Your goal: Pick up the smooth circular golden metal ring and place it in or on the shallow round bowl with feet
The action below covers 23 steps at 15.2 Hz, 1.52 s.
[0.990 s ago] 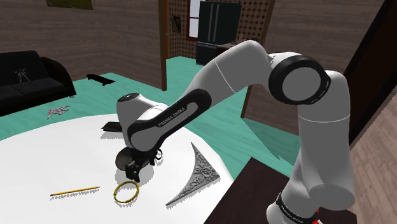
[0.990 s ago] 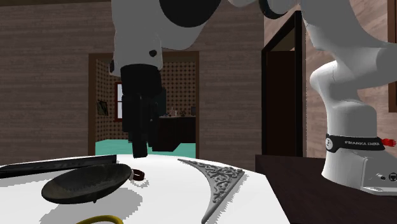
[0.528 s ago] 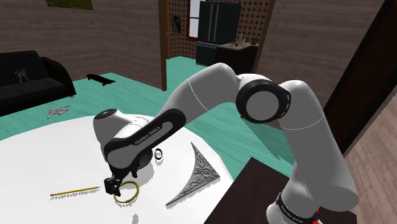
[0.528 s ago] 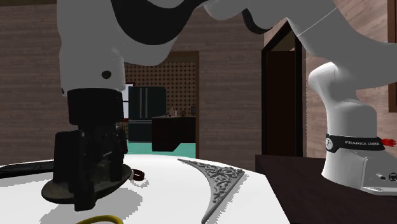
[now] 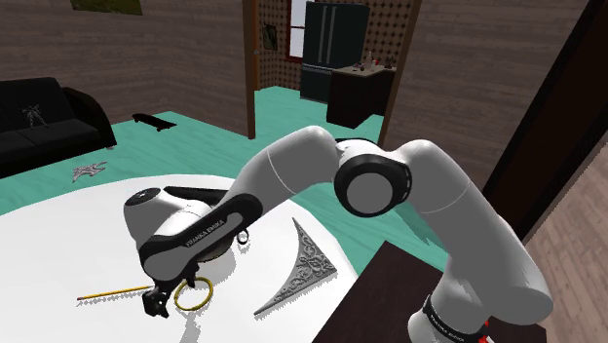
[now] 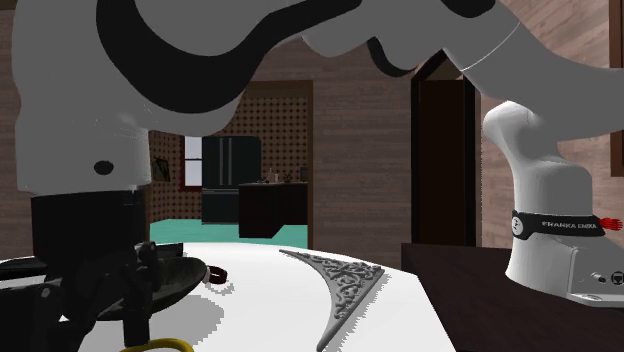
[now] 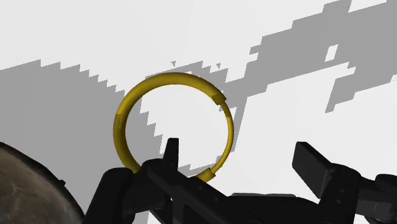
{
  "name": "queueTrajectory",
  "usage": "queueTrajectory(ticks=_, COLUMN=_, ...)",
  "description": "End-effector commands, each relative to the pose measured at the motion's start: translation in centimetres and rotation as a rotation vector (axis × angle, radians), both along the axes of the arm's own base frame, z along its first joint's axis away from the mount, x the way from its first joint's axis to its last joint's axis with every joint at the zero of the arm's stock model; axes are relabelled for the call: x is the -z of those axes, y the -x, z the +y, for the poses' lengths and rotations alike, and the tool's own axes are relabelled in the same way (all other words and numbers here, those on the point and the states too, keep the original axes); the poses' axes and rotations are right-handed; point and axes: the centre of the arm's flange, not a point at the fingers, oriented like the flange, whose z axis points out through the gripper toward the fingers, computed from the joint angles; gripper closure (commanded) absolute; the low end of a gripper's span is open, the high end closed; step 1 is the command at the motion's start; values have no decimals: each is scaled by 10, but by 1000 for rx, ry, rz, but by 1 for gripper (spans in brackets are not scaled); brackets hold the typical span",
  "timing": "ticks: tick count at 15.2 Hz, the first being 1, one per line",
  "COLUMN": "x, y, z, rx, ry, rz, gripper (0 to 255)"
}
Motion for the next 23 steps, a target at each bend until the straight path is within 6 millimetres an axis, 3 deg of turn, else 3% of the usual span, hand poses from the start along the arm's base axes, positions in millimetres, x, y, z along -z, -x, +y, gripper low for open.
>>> queueTrajectory(ticks=1, x=10, y=0, z=1, rx=0, ry=0, rz=0, gripper=0)
queueTrajectory(ticks=3, x=24, y=1, z=1, rx=0, ry=0, rz=0, gripper=0)
queueTrajectory(ticks=11, x=24, y=1, z=1, rx=0, ry=0, rz=0, gripper=0)
queueTrajectory(ticks=12, x=24, y=1, z=1, rx=0, ry=0, rz=0, gripper=255)
queueTrajectory(ticks=20, x=25, y=2, z=1, rx=0, ry=0, rz=0, gripper=255)
queueTrajectory(ticks=23, x=13, y=1, z=1, rx=0, ry=0, rz=0, gripper=255)
